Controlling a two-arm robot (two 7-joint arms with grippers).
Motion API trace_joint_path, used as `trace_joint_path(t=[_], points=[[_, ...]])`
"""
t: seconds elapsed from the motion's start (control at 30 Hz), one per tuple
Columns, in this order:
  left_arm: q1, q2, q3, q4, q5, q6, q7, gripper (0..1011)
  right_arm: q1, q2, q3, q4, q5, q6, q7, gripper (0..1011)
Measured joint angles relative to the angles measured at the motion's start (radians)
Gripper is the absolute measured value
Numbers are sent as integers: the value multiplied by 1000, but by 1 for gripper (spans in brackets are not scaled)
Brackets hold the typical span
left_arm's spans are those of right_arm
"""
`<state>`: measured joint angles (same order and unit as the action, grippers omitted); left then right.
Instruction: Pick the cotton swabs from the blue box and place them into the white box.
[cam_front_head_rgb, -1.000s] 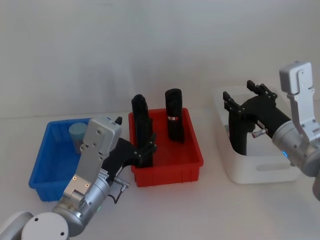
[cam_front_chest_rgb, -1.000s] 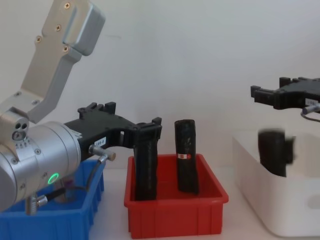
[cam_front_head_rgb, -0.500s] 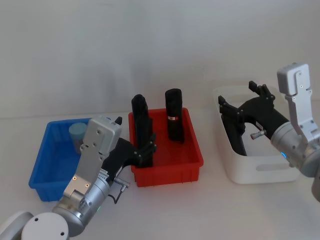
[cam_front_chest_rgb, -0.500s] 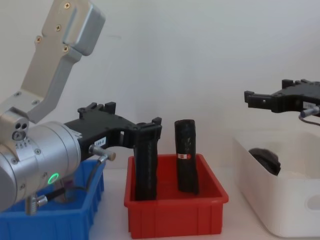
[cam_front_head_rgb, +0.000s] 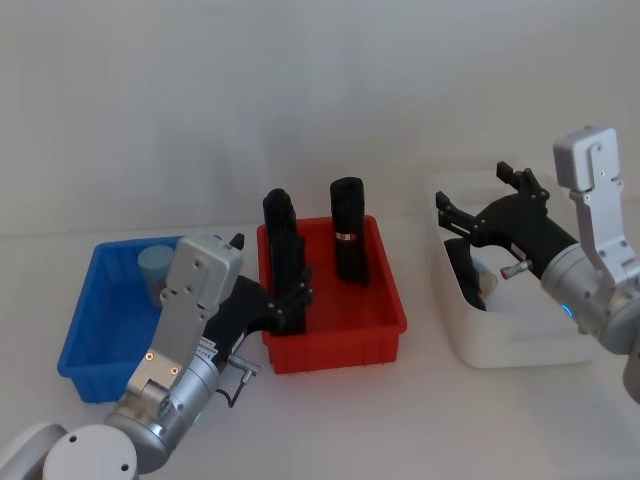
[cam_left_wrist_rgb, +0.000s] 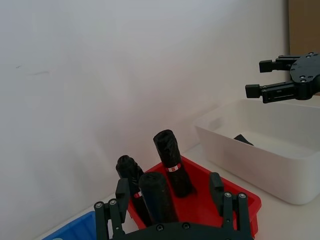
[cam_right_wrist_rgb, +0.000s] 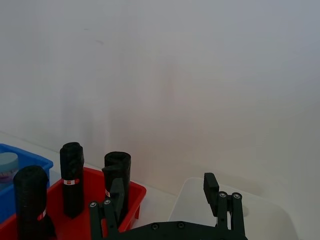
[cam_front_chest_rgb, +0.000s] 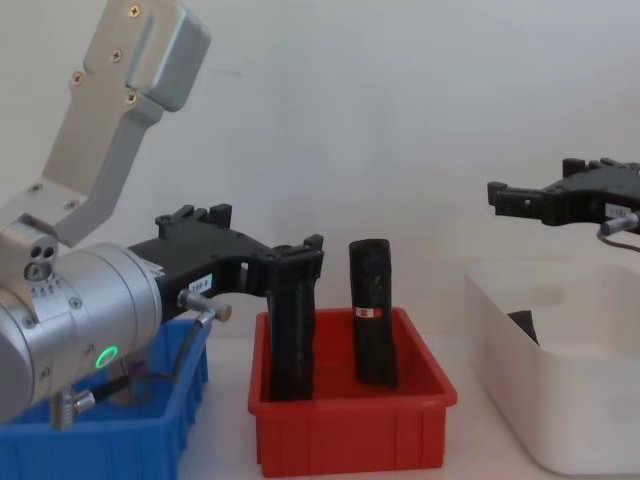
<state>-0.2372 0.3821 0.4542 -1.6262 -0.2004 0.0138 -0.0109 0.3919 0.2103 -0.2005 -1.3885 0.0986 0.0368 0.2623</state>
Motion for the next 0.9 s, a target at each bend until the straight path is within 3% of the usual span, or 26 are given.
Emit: trace_joint_path(t=[0.9], points=[[0, 0, 0, 0, 0, 0, 0, 1004, 0, 0, 0, 1, -1, -3, 1, 1001]])
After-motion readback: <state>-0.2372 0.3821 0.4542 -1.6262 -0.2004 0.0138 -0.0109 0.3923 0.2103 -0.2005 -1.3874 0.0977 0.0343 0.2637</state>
